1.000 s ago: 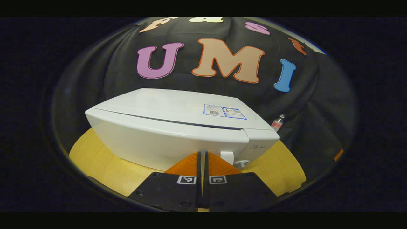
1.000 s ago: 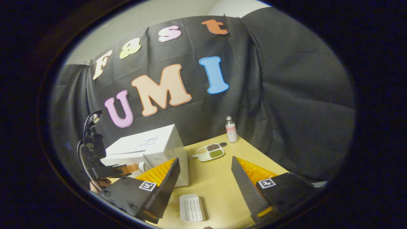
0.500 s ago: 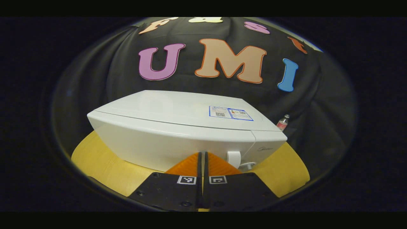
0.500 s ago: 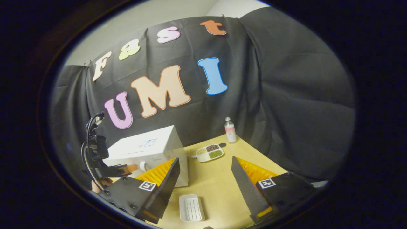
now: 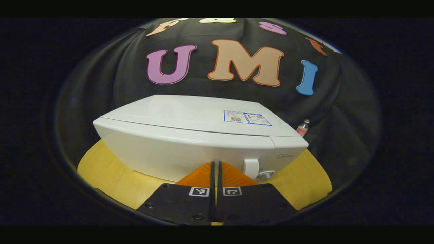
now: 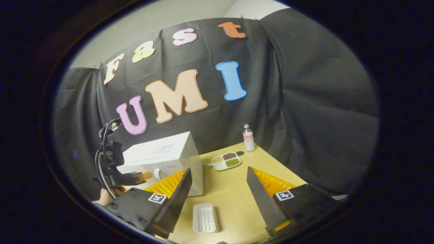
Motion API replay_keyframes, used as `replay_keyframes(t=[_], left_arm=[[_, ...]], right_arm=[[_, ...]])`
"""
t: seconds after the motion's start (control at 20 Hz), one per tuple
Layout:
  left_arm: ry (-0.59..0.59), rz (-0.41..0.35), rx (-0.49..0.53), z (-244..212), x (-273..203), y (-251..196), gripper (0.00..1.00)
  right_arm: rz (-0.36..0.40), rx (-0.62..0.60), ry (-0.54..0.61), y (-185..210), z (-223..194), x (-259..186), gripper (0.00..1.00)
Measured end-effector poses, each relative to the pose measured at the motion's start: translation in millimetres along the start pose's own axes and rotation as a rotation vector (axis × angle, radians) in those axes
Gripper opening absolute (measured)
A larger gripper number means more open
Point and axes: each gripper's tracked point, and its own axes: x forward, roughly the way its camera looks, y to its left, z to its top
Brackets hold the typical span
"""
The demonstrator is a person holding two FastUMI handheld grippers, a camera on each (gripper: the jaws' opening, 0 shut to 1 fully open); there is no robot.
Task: Open the microwave oven with the left hand, put the food in, and close the microwave oven.
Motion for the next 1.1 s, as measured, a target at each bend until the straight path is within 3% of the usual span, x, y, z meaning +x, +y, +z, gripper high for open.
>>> replay_keyframes(t=[0.45,0.8,1.05,1.1], left_arm=[[-0.069,0.003,0.030,6.4,-83.1,3.7,0.00],[-0.124,-0.009,0.115,7.3,-154.3,-1.2,0.02],[-0.075,-0.024,0.104,-17.6,-177.6,-9.5,0.17],[-0.076,-0.014,0.090,-18.8,-181.6,-8.3,0.31]], right_arm=[[0.015,0.023,-0.023,-6.8,5.1,-21.4,0.92],[0.017,0.037,-0.011,-13.2,0.1,-31.5,0.92],[0.028,0.023,-0.020,-8.6,2.3,-36.8,0.91],[0.032,0.021,-0.015,-7.7,0.0,-37.3,0.91]])
